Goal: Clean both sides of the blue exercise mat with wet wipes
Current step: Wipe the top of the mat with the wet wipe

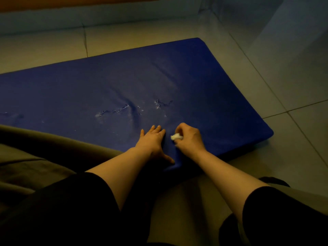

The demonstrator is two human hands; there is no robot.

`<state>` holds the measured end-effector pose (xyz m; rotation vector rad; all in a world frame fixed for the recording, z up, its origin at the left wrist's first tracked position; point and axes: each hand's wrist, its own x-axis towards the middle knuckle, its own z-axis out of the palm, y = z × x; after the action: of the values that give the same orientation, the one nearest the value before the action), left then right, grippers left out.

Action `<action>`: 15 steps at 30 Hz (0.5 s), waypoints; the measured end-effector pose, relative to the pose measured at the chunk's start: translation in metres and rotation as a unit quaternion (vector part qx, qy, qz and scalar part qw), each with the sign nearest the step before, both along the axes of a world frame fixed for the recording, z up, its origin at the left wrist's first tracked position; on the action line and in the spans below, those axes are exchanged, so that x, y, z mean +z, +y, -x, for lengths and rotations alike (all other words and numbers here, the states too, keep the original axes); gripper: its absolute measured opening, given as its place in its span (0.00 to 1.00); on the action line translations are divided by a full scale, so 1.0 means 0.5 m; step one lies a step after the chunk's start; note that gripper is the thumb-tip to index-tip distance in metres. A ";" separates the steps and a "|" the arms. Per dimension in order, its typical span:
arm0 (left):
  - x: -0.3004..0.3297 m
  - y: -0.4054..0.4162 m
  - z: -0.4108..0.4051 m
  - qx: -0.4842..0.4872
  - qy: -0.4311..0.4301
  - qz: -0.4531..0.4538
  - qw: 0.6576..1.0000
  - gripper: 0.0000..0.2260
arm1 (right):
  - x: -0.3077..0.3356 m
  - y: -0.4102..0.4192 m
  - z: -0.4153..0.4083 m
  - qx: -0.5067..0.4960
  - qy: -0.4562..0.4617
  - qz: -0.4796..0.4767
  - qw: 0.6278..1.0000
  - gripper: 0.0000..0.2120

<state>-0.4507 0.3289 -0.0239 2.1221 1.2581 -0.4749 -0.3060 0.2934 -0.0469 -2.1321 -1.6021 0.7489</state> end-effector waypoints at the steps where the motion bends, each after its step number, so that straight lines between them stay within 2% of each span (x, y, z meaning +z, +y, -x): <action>1: 0.000 -0.001 0.000 0.003 -0.002 -0.005 1.000 0.51 | -0.001 0.002 0.019 0.031 0.008 -0.009 0.999 0.03; 3: -0.002 -0.001 0.001 0.008 -0.003 -0.006 1.000 0.52 | -0.008 0.006 0.028 0.054 0.013 -0.021 0.998 0.02; 7: -0.010 0.000 0.012 0.027 -0.019 -0.023 0.999 0.54 | -0.021 0.021 -0.040 -0.040 -0.024 -0.015 0.999 0.04; 11: -0.019 0.010 0.017 0.083 -0.052 -0.094 0.991 0.39 | -0.015 0.044 -0.038 -0.082 -0.044 0.021 0.995 0.04; 15: -0.020 0.012 0.014 0.111 -0.053 -0.083 0.989 0.20 | 0.016 0.057 0.051 0.000 0.002 0.027 1.000 0.05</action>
<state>-0.4578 0.3351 -0.0339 2.0787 1.4943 -0.1633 -0.3317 0.3222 -0.0389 -2.1670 -1.5973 0.8037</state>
